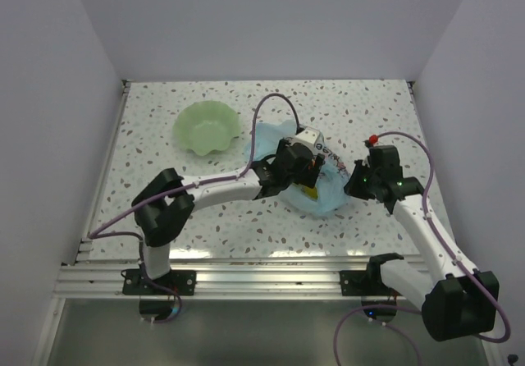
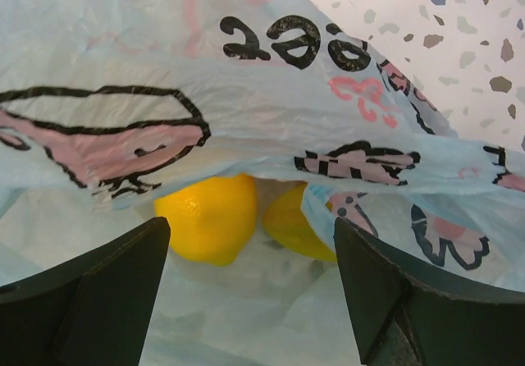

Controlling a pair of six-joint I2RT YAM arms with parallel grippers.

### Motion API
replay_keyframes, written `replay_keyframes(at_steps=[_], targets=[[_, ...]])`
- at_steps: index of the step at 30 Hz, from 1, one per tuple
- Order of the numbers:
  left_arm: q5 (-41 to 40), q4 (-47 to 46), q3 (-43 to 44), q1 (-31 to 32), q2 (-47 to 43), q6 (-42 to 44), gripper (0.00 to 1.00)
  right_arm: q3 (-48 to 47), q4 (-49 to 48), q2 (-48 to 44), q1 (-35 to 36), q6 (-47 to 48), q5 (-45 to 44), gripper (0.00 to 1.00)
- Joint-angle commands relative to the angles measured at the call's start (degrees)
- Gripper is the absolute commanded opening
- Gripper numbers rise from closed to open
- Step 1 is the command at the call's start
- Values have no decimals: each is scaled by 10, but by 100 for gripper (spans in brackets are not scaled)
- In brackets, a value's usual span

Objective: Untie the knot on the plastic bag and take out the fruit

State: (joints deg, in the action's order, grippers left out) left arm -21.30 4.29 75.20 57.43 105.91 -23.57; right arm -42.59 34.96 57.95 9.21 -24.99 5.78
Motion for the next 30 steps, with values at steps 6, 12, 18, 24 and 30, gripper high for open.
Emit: replay_keyframes(at_steps=[6,12,18,24,30], targets=[[-52,-12,55,0,64,6,95,4,-20,-3,-2,-3,16,0],[-52,-10,61,-6,100,6,100,6,-27,1,-2,-5,24,0],[-51,-25,65,-20,120,-4,100,8,-28,1,-1,-5,25,0],[-52,-56,66,-28,125,-21,98,10,-29,-1,-2,-5,25,0],[-47,-58,68,-29,134,-37,90,11,-30,-2,-2,-5,25,0]])
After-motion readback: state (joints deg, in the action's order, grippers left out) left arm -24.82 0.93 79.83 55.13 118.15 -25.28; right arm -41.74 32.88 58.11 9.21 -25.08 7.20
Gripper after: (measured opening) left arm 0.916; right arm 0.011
